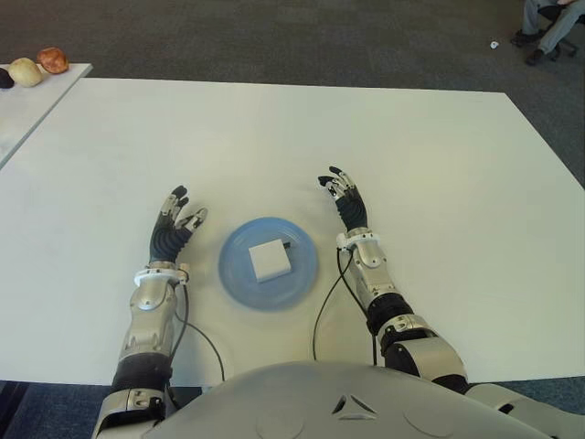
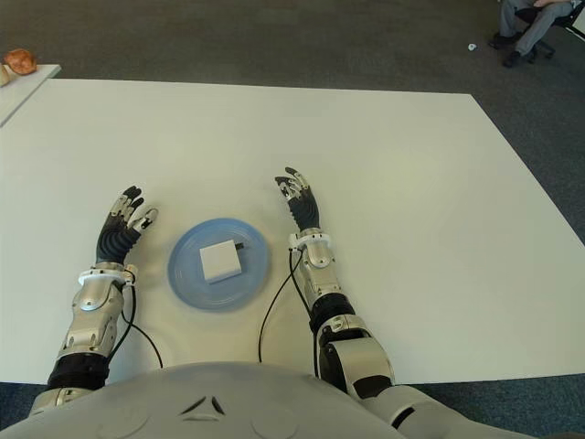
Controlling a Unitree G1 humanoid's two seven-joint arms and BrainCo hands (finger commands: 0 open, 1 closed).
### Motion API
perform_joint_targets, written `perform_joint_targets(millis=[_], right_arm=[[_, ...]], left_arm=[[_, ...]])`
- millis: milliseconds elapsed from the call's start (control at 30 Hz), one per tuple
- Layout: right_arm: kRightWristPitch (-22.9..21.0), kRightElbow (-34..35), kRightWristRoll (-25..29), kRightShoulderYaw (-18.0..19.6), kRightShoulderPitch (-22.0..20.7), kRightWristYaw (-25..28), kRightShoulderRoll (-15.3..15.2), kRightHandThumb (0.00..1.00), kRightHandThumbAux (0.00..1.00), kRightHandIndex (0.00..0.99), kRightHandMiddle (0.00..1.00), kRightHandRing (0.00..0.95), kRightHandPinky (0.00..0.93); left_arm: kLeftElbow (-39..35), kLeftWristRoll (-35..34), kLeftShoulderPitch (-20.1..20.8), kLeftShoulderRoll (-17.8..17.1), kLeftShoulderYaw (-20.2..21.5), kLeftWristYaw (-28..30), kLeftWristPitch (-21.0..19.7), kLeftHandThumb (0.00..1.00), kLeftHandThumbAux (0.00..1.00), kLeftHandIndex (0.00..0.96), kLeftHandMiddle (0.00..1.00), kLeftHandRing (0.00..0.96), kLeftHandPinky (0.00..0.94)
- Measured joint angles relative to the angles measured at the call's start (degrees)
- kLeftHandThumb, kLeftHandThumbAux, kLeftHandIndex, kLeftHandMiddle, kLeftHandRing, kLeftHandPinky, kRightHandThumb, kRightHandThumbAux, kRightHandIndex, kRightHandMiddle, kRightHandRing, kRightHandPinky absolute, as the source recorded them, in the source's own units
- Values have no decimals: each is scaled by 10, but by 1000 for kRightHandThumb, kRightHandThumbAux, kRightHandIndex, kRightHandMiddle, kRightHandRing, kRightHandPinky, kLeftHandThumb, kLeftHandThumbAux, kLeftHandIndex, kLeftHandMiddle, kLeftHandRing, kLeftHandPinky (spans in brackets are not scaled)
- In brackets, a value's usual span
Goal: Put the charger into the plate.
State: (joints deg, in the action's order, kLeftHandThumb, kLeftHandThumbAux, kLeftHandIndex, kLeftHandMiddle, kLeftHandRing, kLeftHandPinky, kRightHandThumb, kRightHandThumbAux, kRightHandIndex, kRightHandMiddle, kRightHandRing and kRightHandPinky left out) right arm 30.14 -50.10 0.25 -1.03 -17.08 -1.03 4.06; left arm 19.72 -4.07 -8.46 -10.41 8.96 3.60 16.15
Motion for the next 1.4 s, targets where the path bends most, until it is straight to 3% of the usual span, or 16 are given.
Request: perform_joint_targets(millis=[1033, 1400], right_arm=[[0, 5, 7, 2, 4, 14, -1, 0, 478, 146, 310, 230, 89], [-3, 18, 7, 2, 12, 19, -2, 0, 479, 144, 307, 227, 78]], left_arm=[[58, -39, 46, 0, 16, 31, 8, 0, 589, 6, 20, 0, 21], [73, -37, 48, 2, 12, 32, 30, 0, 588, 8, 28, 9, 30]])
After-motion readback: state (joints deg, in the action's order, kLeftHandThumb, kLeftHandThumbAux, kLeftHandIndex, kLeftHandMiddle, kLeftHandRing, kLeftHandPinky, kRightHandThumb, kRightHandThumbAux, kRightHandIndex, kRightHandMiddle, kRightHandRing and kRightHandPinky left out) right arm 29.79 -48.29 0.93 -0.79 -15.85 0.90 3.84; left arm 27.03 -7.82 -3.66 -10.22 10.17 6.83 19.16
